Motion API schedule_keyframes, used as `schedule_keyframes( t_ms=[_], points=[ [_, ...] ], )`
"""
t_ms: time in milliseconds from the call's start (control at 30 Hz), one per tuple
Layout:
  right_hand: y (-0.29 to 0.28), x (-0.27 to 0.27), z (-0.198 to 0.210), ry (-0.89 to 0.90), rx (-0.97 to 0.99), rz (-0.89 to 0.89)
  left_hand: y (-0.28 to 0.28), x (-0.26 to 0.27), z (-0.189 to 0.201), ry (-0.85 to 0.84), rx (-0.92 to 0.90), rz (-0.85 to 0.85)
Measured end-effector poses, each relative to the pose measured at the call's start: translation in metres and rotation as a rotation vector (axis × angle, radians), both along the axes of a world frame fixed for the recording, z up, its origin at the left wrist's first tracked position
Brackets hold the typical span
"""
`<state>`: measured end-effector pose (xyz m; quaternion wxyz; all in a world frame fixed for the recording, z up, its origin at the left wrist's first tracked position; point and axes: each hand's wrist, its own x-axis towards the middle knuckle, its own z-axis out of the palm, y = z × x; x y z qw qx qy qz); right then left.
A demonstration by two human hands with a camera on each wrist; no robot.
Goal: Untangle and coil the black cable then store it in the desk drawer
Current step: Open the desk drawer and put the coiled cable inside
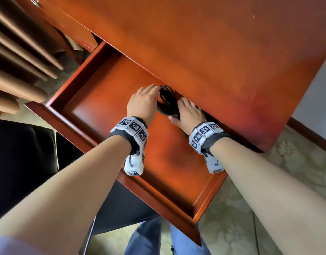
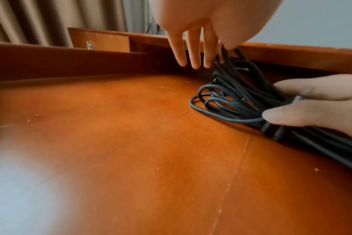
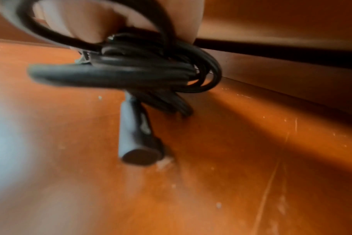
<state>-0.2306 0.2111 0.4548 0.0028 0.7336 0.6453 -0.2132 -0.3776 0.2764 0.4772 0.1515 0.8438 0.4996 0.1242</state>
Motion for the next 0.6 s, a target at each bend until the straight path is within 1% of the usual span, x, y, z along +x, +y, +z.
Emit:
schedule_keyframes(
  t_ms=[100,200,267,333,400,500,600],
  points=[
    [0.003,0.003,-0.002,0.068,-0.027,-0.037,0.011,0.003,-0.012,0.098,-0.177,0.096],
    [0.004,0.004,-0.008,0.074,-0.031,-0.069,0.015,0.005,-0.028,0.143,-0.332,0.156],
    [0.003,0.005,-0.012,0.073,-0.025,-0.066,0.013,0.005,-0.038,0.173,-0.380,0.177],
    [0.003,0.005,-0.012,0.059,-0.027,-0.052,0.012,0.004,-0.041,0.213,-0.379,0.180],
    [0.003,0.005,-0.011,0.067,-0.042,-0.052,0.014,0.005,-0.034,0.232,-0.420,0.177],
    [0.004,0.007,-0.005,0.107,-0.070,-0.063,0.016,0.004,-0.010,0.249,-0.480,0.159],
    [0.003,0.012,0.002,0.233,-0.057,-0.112,0.016,-0.010,0.011,0.176,-0.467,0.116]
  ],
)
